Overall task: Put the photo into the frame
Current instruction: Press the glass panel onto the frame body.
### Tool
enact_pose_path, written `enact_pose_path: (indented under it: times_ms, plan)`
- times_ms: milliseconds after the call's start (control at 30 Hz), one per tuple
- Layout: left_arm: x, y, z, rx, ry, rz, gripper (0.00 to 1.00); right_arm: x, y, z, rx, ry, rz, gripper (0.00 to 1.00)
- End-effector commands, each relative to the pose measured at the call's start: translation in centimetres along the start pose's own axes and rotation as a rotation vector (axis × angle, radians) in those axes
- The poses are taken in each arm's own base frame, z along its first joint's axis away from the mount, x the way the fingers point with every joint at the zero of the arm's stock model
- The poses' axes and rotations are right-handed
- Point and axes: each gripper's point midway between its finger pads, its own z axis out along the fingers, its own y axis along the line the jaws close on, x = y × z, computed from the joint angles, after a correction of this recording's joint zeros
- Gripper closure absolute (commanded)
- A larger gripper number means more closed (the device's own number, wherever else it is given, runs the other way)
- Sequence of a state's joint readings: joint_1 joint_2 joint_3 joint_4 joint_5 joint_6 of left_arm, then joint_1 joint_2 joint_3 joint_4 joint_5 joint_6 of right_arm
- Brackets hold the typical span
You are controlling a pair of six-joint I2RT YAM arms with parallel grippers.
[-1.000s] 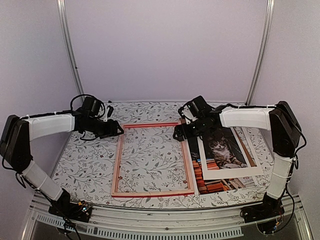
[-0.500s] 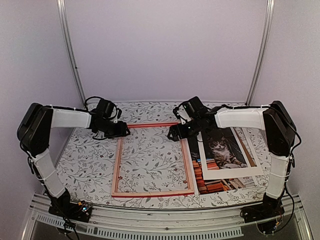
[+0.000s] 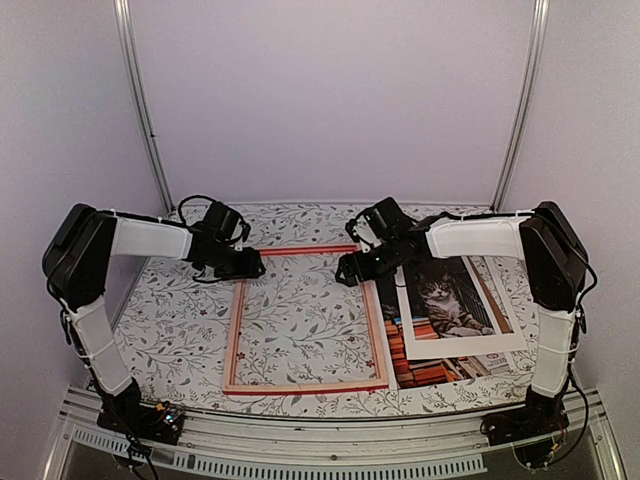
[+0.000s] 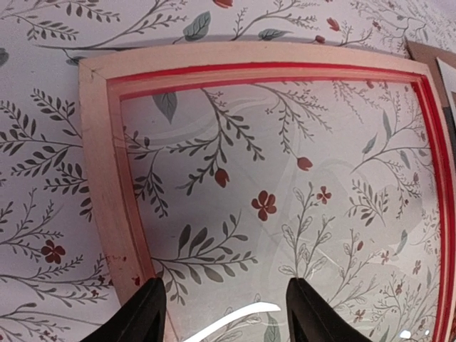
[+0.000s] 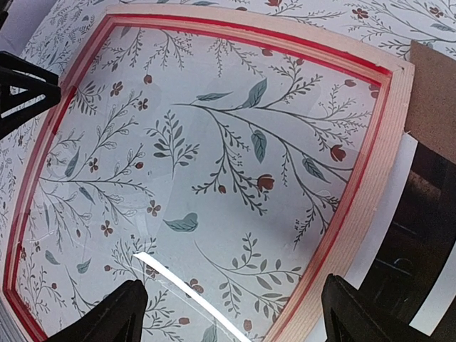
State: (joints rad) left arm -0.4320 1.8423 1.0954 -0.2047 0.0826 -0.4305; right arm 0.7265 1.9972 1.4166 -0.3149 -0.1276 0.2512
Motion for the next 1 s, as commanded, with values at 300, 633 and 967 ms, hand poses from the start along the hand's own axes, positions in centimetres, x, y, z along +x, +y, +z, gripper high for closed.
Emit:
enact_pose_path:
  times_ms: [300,633,967]
  plan:
    - [-3.2,1.0,0.4,-0.119,-0.095,0.050,0.39,0.0,-0.1,0.1,0.018,0.004,0.006,0.11]
    - [-5.3,0.9,2.7,-0.152,-0.092,0.073,0.37,0.5,-0.5,0.0,0.035,0.012,0.002,0.11]
    - [-4.0,1.5,4.9,-0.171,-0.037,0.080,0.37,0.9,-0.8,-0.2,0.048,0.013,0.009,0.11]
